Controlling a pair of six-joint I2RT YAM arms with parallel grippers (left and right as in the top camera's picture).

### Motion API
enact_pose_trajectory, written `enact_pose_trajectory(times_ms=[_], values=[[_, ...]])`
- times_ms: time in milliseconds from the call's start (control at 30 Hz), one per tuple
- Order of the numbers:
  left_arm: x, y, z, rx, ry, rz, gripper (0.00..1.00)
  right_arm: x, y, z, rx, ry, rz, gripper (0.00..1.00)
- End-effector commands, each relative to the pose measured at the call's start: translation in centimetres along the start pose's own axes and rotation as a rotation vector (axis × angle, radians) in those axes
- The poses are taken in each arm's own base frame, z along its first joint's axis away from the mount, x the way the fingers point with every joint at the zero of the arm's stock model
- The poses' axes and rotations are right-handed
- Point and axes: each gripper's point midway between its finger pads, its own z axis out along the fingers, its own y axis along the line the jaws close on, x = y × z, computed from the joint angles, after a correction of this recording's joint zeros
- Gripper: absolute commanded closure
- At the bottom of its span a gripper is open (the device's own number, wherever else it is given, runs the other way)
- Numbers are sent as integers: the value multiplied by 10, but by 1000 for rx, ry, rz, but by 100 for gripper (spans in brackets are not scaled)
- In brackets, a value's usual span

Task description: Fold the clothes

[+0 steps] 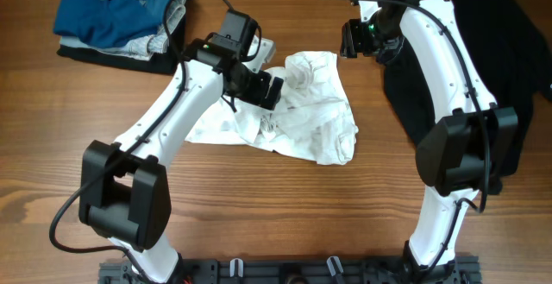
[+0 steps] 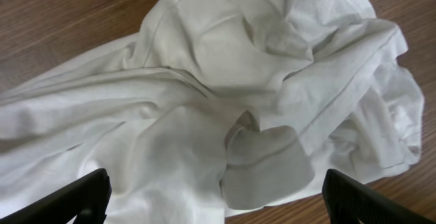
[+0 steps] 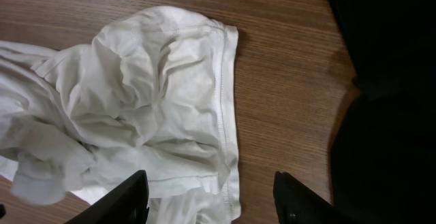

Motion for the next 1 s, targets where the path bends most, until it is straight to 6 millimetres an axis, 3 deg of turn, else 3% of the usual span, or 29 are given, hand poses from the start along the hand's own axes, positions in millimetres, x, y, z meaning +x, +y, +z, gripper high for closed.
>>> enact_pose_trajectory(times_ms=[0,100,167,267,400,567,667,767,967], values=[[-17,12,-28,6,-77,-106,0,0,5,-6,-20,-11,9,40],[4,37,-33,-20,-5,-181,4,0,6,-6,-21,-13,9,41],[17,38,-28,-17,57,-177,8,6,5,-4,-21,14,24,41],[13,27,-24,5,46,-153,7,44,11,27,-105,151,79,41],[13,27,-24,4,46,-153,6,79,15,67,-204,241,114,25],[13,27,-24,4,46,-153,6,95,4,106,-197,221,105,6],[13,27,-24,3,46,-153,5,100,-6,128,-155,187,121,6],[13,27,-24,3,46,-153,4,106,-6,144,-150,168,163,12],[13,28,-24,-1,46,-153,4,122,18,163,-114,179,132,27]])
